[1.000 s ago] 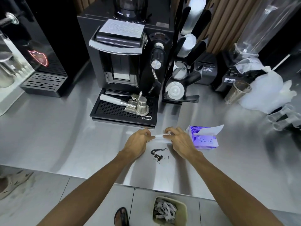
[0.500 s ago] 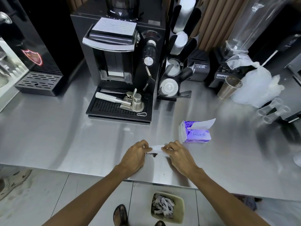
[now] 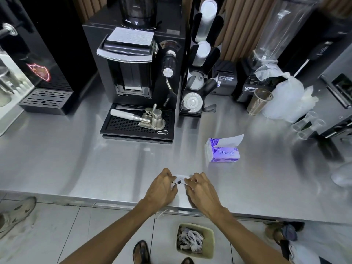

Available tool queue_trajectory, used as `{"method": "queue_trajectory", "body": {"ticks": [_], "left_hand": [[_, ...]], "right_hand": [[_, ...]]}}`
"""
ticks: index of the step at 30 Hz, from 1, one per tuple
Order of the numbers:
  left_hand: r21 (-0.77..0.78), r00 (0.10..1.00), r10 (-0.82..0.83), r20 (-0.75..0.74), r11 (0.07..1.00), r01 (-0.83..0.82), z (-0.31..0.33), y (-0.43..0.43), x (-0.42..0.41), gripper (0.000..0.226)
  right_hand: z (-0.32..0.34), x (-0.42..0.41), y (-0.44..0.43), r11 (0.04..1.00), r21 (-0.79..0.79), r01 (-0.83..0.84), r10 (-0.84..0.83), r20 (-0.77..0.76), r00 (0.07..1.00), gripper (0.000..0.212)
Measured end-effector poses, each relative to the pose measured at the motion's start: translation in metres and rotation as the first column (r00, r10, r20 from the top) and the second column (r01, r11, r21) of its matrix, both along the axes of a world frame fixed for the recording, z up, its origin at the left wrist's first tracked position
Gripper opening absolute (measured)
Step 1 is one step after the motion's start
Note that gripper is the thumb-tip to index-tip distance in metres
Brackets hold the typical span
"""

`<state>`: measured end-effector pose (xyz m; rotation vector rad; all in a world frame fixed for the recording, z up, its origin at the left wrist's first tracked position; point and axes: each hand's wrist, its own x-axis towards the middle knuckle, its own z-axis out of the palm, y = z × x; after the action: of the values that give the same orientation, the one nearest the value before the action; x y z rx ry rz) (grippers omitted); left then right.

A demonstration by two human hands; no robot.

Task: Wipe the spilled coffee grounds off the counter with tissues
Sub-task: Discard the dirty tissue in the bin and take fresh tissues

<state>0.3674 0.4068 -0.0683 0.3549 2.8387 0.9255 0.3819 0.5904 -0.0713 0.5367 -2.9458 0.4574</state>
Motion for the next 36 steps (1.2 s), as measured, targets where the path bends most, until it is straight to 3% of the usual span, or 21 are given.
{"method": "queue_trajectory", "body": {"ticks": [5,12,16,20,24,27,30,33,36], "left_hand": [[0.128,0.998,0.050,0.032,0.990,-0.054,0.000,-0.011,-0.009,0.016],[0.089,1.000,-0.009,-0.028,0.996,0.011,0.005,-0.018,-0.025,0.009],[-0.098,0.965,-0.154,-0.213,0.986,0.136,0.009,-0.020,-0.017,0.015],[-0.262,0.931,-0.288,-0.224,0.938,0.227,0.006,-0.023,-0.008,0.029],[-0.238,0.926,-0.335,-0.173,0.927,0.290,0.008,-0.028,0.001,0.040],[-0.163,0.947,-0.307,-0.095,0.943,0.289,0.016,-0.027,0.002,0.038],[-0.194,0.967,-0.253,-0.030,0.950,0.243,0.021,-0.023,-0.003,0.022],[-0.204,0.982,-0.185,0.028,0.961,0.187,0.024,-0.021,-0.006,0.024],[-0.248,0.985,-0.169,0.033,0.954,0.171,0.029,-0.018,-0.005,0.027]], "right_hand": [[0.010,-0.014,0.004,0.999,-0.040,0.026,-0.027,-0.028,0.999,0.020],[0.010,-0.038,0.006,1.000,-0.020,-0.010,0.011,0.067,0.998,0.021],[0.005,-0.033,0.005,0.998,0.044,-0.045,0.040,0.120,0.992,0.021],[0.013,-0.016,-0.007,0.996,0.088,-0.028,0.013,0.164,0.986,0.023],[0.018,-0.005,-0.018,0.998,-0.017,0.054,-0.046,0.308,0.950,0.038],[0.016,-0.008,-0.022,0.994,-0.038,0.105,-0.082,0.388,0.918,0.028],[0.011,-0.015,-0.023,0.991,-0.030,0.131,-0.103,0.461,0.881,0.032],[0.010,-0.023,-0.023,0.986,-0.017,0.164,-0.134,0.503,0.854,0.040],[0.014,-0.028,-0.025,0.980,-0.029,0.197,-0.157,0.500,0.852,0.030]]}}
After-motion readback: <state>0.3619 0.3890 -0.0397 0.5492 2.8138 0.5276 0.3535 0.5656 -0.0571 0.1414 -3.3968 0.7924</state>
